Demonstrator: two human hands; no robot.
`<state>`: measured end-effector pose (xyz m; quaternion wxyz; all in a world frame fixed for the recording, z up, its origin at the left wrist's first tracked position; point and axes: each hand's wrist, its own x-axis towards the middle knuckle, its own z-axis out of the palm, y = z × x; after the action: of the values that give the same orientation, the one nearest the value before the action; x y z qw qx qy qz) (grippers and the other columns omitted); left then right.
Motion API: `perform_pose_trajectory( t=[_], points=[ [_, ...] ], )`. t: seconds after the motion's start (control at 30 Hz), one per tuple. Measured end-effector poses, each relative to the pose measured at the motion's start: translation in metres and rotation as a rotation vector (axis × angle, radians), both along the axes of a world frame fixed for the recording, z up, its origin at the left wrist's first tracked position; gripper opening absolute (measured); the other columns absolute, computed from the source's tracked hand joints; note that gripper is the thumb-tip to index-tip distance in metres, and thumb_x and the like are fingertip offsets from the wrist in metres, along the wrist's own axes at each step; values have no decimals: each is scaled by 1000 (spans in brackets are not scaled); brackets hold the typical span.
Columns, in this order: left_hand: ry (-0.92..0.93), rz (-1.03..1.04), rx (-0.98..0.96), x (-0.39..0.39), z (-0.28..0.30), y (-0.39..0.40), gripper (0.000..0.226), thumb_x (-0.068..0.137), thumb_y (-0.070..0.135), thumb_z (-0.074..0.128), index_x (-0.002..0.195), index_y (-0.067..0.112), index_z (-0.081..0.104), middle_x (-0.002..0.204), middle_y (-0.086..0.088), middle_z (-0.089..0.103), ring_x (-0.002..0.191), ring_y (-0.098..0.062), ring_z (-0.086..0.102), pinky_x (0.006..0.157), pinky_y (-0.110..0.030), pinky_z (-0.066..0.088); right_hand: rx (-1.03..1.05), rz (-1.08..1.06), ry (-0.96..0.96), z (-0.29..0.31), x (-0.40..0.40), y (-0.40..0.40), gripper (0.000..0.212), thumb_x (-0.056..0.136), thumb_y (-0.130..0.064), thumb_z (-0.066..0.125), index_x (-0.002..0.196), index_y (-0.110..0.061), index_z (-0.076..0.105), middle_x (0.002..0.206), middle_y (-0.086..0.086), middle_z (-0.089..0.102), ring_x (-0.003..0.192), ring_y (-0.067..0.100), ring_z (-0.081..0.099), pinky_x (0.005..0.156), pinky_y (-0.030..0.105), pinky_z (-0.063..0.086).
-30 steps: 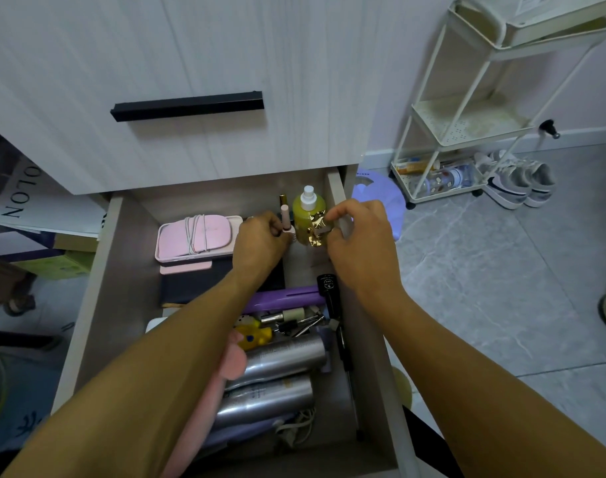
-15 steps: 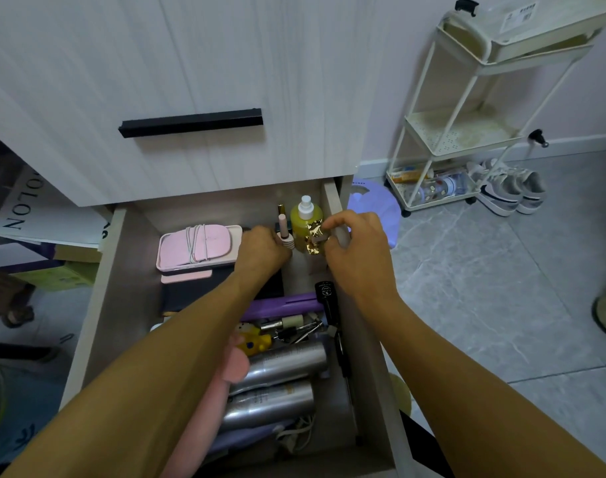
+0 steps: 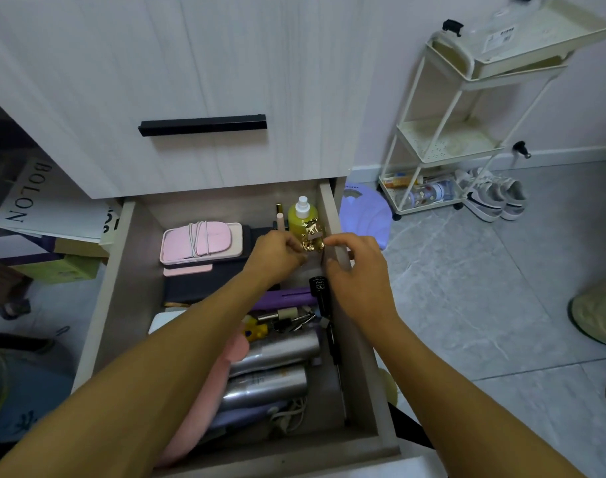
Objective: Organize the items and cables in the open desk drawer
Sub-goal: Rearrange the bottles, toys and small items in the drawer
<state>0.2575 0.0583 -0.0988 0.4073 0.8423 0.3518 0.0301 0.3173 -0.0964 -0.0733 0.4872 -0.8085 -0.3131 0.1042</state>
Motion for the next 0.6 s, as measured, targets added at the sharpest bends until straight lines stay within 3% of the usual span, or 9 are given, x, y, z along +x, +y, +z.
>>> perform_pose_trajectory(
  t=[0.07, 0.17, 0.27, 0.4, 0.47, 0.6],
  points=[
    [13, 25, -38, -1, -8, -1, 8, 83, 14, 73, 83, 20, 69, 91, -1, 70, 91, -16, 66, 88, -34, 54, 1, -2, 17, 1, 0, 1, 29, 83, -4, 64, 106, -22, 67, 106, 0, 55, 93, 4, 53, 76, -2, 35],
    [86, -66, -44, -6, -18, -7, 6, 83, 19, 76, 88, 19, 73, 92, 4, 69, 92, -13, 63, 82, -24, 46, 4, -1, 30, 3, 1, 2, 29, 83, -3, 63, 104, -24, 66, 106, -1, 54, 93, 5, 53, 75, -1, 37],
    [142, -180, -88, -8, -22, -14, 24, 81, 31, 77, 102, 18, 73, 99, 6, 71, 97, -12, 64, 87, -26, 48, 17, -4, 42, 2, 3, 0, 29, 83, -5, 63, 103, -25, 66, 106, -2, 53, 92, 4, 53, 74, 0, 38],
    [205, -128, -121, -5, -25, -22, 47, 76, 38, 80, 116, 17, 64, 105, 2, 67, 98, -15, 63, 87, -28, 49, 13, -12, 46, 0, 0, -1, 30, 83, -5, 62, 103, -27, 65, 108, -1, 53, 90, -3, 51, 72, -1, 38],
    [202, -98, -138, -4, -23, -23, 44, 76, 33, 81, 114, 18, 65, 102, 2, 65, 97, -15, 62, 82, -26, 46, 16, -12, 41, 2, 0, 0, 30, 84, -5, 62, 104, -27, 66, 109, 0, 53, 89, -4, 51, 72, -1, 38],
    [133, 62, -254, -6, -22, -24, 25, 72, 20, 84, 89, 23, 65, 97, -1, 70, 96, -18, 66, 87, -33, 52, -11, -7, 15, 4, -2, 0, 31, 85, -3, 60, 108, -23, 66, 109, 1, 53, 86, -1, 50, 69, -3, 36]
  ],
)
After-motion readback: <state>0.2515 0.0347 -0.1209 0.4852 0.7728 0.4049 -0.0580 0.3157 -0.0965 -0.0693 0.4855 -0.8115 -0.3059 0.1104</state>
